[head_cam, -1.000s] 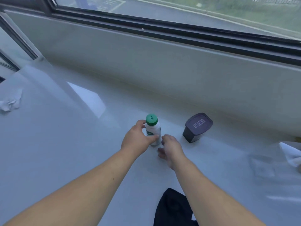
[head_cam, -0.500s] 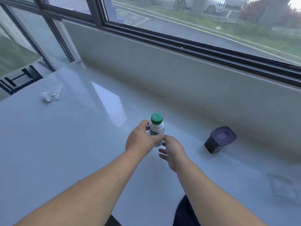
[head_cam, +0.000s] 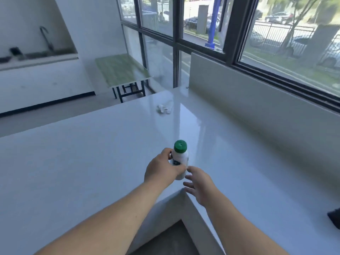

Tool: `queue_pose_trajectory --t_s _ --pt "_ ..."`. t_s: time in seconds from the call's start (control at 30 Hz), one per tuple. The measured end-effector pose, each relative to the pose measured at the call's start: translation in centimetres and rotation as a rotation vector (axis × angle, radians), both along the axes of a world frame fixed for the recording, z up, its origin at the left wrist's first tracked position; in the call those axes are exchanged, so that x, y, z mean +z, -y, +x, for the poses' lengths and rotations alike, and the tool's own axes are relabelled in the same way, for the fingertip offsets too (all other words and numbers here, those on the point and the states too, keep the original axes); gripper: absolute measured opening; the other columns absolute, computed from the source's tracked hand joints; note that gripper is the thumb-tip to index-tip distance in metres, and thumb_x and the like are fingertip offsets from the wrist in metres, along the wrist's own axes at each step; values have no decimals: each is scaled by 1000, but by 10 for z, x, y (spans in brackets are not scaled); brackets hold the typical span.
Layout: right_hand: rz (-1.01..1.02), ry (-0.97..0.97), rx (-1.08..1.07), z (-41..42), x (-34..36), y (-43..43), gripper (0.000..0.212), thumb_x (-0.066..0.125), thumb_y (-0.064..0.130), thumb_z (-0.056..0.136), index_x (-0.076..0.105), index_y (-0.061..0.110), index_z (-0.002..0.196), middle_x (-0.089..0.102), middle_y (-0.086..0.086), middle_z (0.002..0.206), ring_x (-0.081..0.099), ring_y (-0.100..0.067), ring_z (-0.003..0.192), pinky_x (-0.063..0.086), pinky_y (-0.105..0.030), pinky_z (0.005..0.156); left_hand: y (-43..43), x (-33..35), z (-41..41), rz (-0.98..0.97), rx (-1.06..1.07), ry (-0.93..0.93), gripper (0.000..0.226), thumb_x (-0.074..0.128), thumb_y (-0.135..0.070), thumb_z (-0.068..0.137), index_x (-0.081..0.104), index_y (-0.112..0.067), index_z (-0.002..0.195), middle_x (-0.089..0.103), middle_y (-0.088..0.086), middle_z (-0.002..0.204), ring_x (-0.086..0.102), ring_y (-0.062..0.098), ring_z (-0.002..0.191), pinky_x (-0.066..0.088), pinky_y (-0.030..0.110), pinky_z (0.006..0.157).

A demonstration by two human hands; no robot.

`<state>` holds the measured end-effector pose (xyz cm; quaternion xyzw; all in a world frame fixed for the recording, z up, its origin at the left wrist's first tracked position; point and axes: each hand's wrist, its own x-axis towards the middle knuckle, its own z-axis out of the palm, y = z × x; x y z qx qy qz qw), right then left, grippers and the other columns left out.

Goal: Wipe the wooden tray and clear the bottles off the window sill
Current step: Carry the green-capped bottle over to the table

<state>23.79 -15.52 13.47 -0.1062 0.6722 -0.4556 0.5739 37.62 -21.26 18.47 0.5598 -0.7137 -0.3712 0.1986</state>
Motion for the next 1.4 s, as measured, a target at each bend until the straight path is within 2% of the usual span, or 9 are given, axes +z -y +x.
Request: queue_pose_trajectory --t_s 0.1,0.2,0.4,0.6,0.73,0.93,1.1,1.3,1.4 --pt "5 -12 101 76 7 26 27 59 30 95 63 15 118 64 -9 120 67 -32 110 59 -46 97 13 4 81 -13 101 -10 45 79 -56 77 59 -40 113 66 -23 112 65 14 96 54 33 78" --pt "-14 -15 212 146 13 46 34 60 32 96 59 17 126 63 -6 119 66 -27 106 58 -41 90 21 9 154 -29 193 -8 45 79 -55 76 59 -41 114 67 -23 113 66 14 97 51 32 75" --pt "-35 -26 420 274 16 79 28 64 34 93 64 21 117 64 -6 120 67 -27 105 59 -40 88 31 13 283 -46 368 0 48 80 -55 75 60 -40 117 68 -20 113 66 16 98 53 33 77" --pt "-31 -50 605 374 9 111 17 60 35 93 62 27 108 62 -1 119 65 -24 105 59 -41 90 41 3 381 -32 539 -14 49 80 -55 76 60 -41 120 68 -21 116 66 15 97 47 29 70" --pt "-24 -38 713 426 -2 138 30 60 36 93 63 27 121 61 3 119 63 -24 108 57 -44 98 55 -8 431 -4 637 -5 49 79 -55 77 59 -44 121 67 -26 115 66 11 95 44 25 65" --pt "1 13 813 485 -25 195 34 61 36 92 63 28 124 61 3 118 62 -24 109 55 -45 101 100 -31 488 35 744 2 46 79 -62 75 53 -52 112 61 -36 103 55 -12 89 43 22 63" --pt "35 45 865 525 -50 258 35 60 34 90 63 29 125 61 1 121 61 -25 112 54 -45 102 149 -59 525 71 831 -9 49 80 -64 74 55 -51 113 59 -41 100 61 -3 94 44 22 67" --pt "86 70 889 564 -87 313 39 60 34 93 62 31 131 61 5 120 62 -24 112 53 -46 104 196 -90 560 94 892 -7 50 82 -67 73 52 -55 112 56 -45 102 57 -11 93 43 20 68" --pt "98 75 903 580 -104 326 36 59 34 92 63 32 128 61 5 117 62 -23 113 52 -46 104 210 -102 573 129 905 -4 51 81 -66 74 54 -55 116 56 -43 102 59 -4 94 42 18 69"
